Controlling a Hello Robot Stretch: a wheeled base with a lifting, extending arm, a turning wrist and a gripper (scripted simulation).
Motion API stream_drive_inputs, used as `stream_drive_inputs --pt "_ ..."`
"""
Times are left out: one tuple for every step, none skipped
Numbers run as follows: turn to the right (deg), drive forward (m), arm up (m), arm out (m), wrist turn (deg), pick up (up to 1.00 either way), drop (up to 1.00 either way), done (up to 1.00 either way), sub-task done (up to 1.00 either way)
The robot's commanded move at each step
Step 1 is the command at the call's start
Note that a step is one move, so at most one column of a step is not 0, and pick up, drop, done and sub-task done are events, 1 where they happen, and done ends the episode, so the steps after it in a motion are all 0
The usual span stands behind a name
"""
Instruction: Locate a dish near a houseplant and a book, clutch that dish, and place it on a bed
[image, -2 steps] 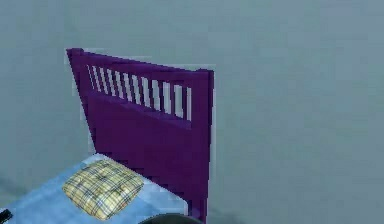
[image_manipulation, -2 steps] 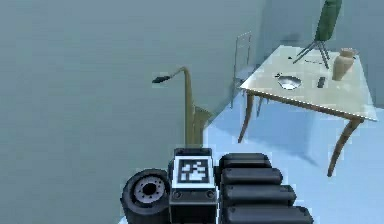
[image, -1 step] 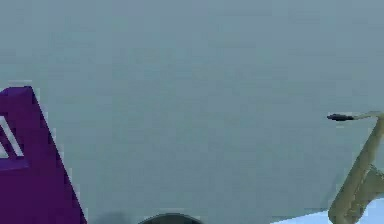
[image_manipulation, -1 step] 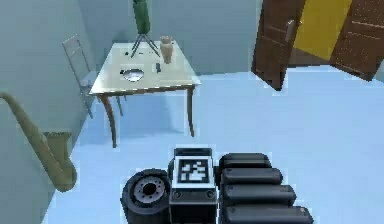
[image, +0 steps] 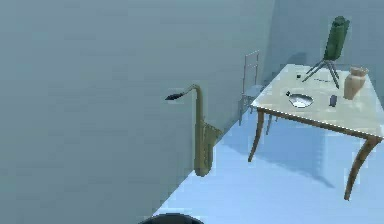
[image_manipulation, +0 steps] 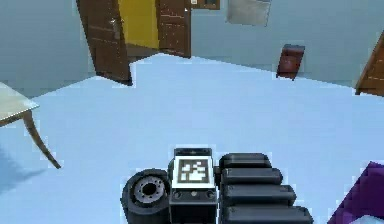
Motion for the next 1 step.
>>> stream_drive_inputs --pt "15.0 0.00 0.00 0.00 0.0 0.00 0.00 0.00 0.00"
